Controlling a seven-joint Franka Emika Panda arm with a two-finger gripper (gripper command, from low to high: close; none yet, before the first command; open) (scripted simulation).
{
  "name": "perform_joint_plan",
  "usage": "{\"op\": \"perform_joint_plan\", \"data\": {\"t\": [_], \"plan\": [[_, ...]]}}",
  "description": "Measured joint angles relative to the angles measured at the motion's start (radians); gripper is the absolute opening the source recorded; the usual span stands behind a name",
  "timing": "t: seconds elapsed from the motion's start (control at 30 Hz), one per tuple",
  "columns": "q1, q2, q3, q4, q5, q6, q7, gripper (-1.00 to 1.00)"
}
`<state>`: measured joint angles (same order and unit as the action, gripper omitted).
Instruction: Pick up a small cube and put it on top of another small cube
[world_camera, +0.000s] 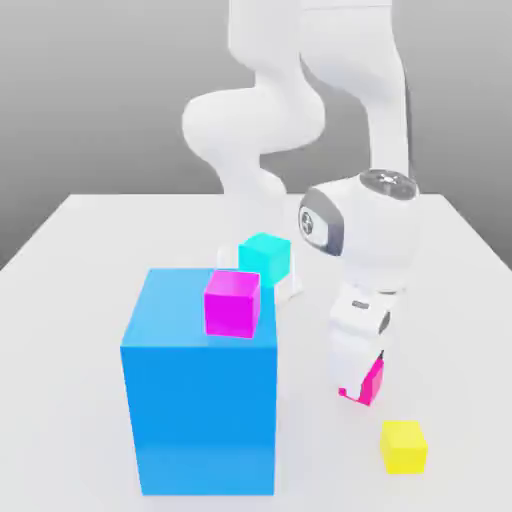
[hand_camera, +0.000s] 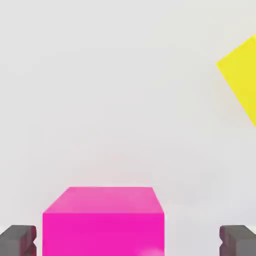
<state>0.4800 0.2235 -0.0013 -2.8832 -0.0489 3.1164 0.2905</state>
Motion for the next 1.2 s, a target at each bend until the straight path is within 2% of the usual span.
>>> {"op": "perform_joint_plan", "data": {"t": [0.03,0.07,0.33,1.07,1.2], "plan": [[0.003,0.015,-0.001,-0.001,0.001,0.013,0.002,0.0],[0.004,0.029,0.0,-0.002,0.002,0.024,0.005,-1.0],[0.003,0.022,-0.001,-0.001,-0.004,0.018,0.008,-1.0],[-0.019,-0.264,0.039,-0.054,0.053,-0.218,-0.031,-1.0],[0.0,-0.344,-0.003,-0.02,0.128,-0.352,-0.192,-1.0]]}}
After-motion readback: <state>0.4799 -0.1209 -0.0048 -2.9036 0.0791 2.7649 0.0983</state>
